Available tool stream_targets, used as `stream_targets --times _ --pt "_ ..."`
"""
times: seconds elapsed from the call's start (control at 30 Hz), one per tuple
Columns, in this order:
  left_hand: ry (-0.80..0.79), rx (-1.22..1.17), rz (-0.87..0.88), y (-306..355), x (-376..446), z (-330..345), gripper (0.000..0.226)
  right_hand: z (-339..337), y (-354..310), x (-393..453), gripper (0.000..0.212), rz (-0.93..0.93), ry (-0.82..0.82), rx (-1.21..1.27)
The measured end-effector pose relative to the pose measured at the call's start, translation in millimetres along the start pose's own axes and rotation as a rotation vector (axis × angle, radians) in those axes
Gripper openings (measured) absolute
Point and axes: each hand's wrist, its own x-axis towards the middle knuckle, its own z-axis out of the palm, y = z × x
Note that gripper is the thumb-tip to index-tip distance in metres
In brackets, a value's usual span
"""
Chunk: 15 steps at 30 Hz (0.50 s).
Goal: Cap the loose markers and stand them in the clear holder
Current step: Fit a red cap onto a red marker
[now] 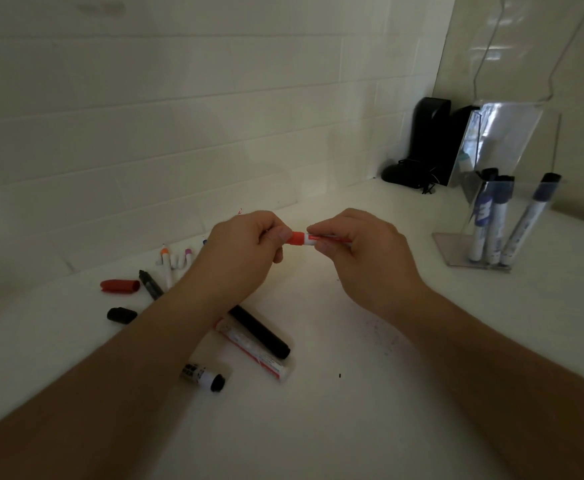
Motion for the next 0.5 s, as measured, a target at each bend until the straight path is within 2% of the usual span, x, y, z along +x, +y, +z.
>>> stream_targets --times 0.17,0.33,0.4,0.5 --pt "0.031 0.038 0.033 4.3 -1.2 -0.9 0.024 -3.1 -4.4 1.0 0.018 0.059 -0.055 0.073" --pt "0.059 -0.041 0.087 10.7 -8.1 7.5 0.011 -16.9 2.4 3.0 0.017 0.067 -0.107 0.156" --pt "0.061 -0.055 0.112 14.5 -10.8 13.2 0.004 -23.7 2.8 4.8 0.015 0.038 -0.165 0.043" --pt "0.116 -0.069 0.138 21.7 -11.3 15.8 0.009 -37.1 -1.4 8.1 0.016 -0.041 -0.196 -0.202"
